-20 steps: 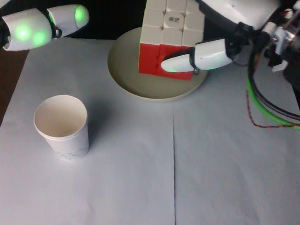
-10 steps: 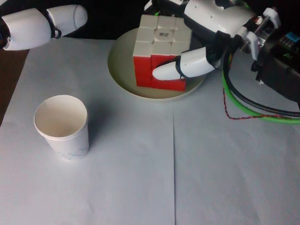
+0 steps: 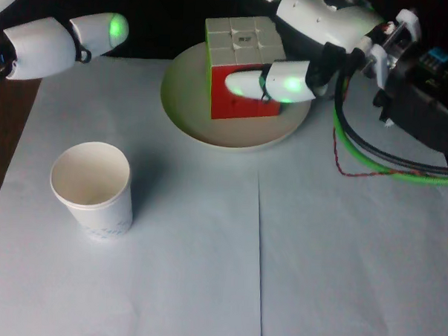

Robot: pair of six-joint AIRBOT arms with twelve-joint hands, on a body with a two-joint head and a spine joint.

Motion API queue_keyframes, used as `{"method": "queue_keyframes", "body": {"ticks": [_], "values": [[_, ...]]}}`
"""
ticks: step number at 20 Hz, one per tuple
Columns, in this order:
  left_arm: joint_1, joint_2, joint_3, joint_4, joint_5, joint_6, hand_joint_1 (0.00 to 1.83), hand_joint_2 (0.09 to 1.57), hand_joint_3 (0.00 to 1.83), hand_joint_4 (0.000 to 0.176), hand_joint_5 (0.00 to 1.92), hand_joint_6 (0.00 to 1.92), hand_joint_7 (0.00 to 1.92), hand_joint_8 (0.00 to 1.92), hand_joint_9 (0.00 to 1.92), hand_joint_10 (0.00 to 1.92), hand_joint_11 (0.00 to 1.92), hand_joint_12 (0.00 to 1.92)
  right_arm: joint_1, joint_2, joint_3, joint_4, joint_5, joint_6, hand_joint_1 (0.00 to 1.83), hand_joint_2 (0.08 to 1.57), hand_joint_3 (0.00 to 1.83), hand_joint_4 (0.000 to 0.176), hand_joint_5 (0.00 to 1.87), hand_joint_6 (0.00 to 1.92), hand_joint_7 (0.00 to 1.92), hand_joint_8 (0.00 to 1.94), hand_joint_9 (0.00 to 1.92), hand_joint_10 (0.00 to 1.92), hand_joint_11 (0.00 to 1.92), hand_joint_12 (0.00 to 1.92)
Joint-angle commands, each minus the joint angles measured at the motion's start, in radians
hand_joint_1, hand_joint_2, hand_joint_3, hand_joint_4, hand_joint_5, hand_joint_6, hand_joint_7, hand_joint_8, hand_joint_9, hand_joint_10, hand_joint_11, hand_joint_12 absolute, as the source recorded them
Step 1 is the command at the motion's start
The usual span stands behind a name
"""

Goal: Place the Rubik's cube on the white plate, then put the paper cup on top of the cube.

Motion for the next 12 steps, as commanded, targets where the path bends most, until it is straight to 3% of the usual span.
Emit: {"method": "queue_keyframes", "body": {"ticks": [1, 2, 3, 4, 5, 6, 7, 8, 9, 10, 11, 12], "values": [[-0.006, 0.005, -0.003, -0.011, -0.13, -0.001, 0.34, 1.32, 0.0, 0.088, 0.08, 0.0, 0.0, 0.0, 0.0, 0.0, 0.0, 0.16, 0.013, 0.03, -0.026, 0.002, 0.14, -0.016, 0.62, 1.06, 0.0, 0.058, 0.0, 0.0, 0.0, 0.0, 0.03, 0.14, 0.0, 0.58], [-0.001, 0.01, -0.008, -0.011, -0.135, -0.001, 0.32, 1.32, 0.0, 0.077, 0.07, 0.0, 0.0, 0.0, 0.0, 0.0, 0.0, 0.16, 0.013, 0.066, -0.054, 0.002, 0.167, -0.02, 0.65, 1.05, 0.0, 0.047, 0.0, 0.0, 0.0, 0.0, 0.04, 0.14, 0.0, 0.63], [0.002, 0.015, -0.012, -0.011, -0.139, -0.001, 0.3, 1.32, 0.0, 0.07, 0.07, 0.0, 0.0, 0.0, 0.0, 0.0, 0.0, 0.15, 0.012, 0.09, -0.074, 0.001, 0.185, -0.02, 0.63, 1.05, 0.0, 0.064, 0.0, 0.0, 0.0, 0.0, 0.04, 0.12, 0.0, 0.54], [0.006, 0.021, -0.018, -0.011, -0.146, -0.001, 0.32, 1.31, 0.0, 0.07, 0.07, 0.0, 0.0, 0.0, 0.0, 0.0, 0.0, 0.15, 0.007, 0.119, -0.102, -0.008, 0.208, -0.022, 0.55, 1.04, 0.0, 0.057, 0.0, 0.0, 0.0, 0.0, 0.1, 0.11, 0.0, 0.61], [0.012, 0.029, -0.026, -0.011, -0.155, -0.001, 0.36, 1.28, 0.0, 0.09, 0.07, 0.0, 0.0, 0.0, 0.0, 0.0, 0.0, 0.39, -0.001, 0.149, -0.132, -0.019, 0.236, -0.022, 0.58, 1.09, 0.01, 0.042, 0.0, 0.0, 0.0, 0.0, 0.1, 0.07, 0.0, 0.59], [0.018, 0.036, -0.033, -0.012, -0.163, -0.001, 0.37, 1.27, 0.0, 0.09, 0.05, 0.01, 0.0, 0.0, 0.0, 0.0, 0.0, 0.28, -0.014, 0.178, -0.163, -0.026, 0.267, -0.023, 0.56, 1.1, 0.01, 0.054, 0.0, 0.0, 0.0, 0.0, 0.1, 0.05, 0.0, 0.49], [0.026, 0.043, -0.04, -0.012, -0.174, -0.001, 0.35, 1.26, 0.0, 0.095, 0.04, 0.0, 0.0, 0.0, 0.0, 0.0, 0.0, 0.17, -0.028, 0.206, -0.193, -0.037, 0.298, -0.023, 0.55, 1.11, 0.0, 0.04, 0.0, 0.0, 0.0, 0.0, 0.11, 0.05, 0.0, 0.49], [0.039, 0.055, -0.051, -0.014, -0.192, -0.001, 0.31, 1.26, 0.0, 0.088, 0.02, 0.0, 0.0, 0.0, 0.0, 0.0, 0.0, 0.12, -0.051, 0.24, -0.23, -0.049, 0.33, -0.023, 0.59, 1.12, 0.0, 0.013, 0.0, 0.0, 0.03, 0.01, 0.15, 0.06, 0.0, 0.71], [0.046, 0.063, -0.058, -0.015, -0.203, -0.001, 0.3, 1.25, 0.0, 0.084, 0.01, 0.0, 0.0, 0.0, 0.0, 0.0, 0.0, 0.13, -0.063, 0.262, -0.253, -0.06, 0.348, -0.024, 0.61, 1.11, 0.0, 0.017, 0.03, 0.01, 0.1, 0.01, 0.22, 0.1, 0.0, 1.02], [0.056, 0.072, -0.068, -0.015, -0.217, -0.001, 0.33, 1.24, 0.0, 0.096, 0.01, 0.0, 0.0, 0.0, 0.0, 0.0, 0.0, 0.12, -0.085, 0.286, -0.278, -0.063, 0.378, -0.024, 0.75, 1.15, 0.01, 0.069, 0.04, 0.01, 0.09, 0.01, 0.21, 0.11, 0.0, 1.12], [0.066, 0.082, -0.08, -0.015, -0.23, -0.001, 0.32, 1.23, 0.0, 0.104, 0.0, 0.0, 0.0, 0.0, 0.0, 0.0, 0.0, 0.13, -0.119, 0.321, -0.313, -0.063, 0.418, -0.024, 0.76, 1.16, 0.0, 0.079, 0.06, 0.01, 0.11, 0.0, 0.15, 0.32, 0.0, 1.2], [0.075, 0.09, -0.09, -0.013, -0.241, -0.001, 0.38, 1.21, 0.0, 0.088, 0.0, 0.0, 0.0, 0.0, 0.0, 0.0, 0.0, 0.08, -0.145, 0.345, -0.335, -0.063, 0.444, -0.024, 0.74, 1.16, 0.0, 0.056, 0.12, 0.03, 0.17, 0.01, 0.09, 0.64, 0.0, 1.34]]}}
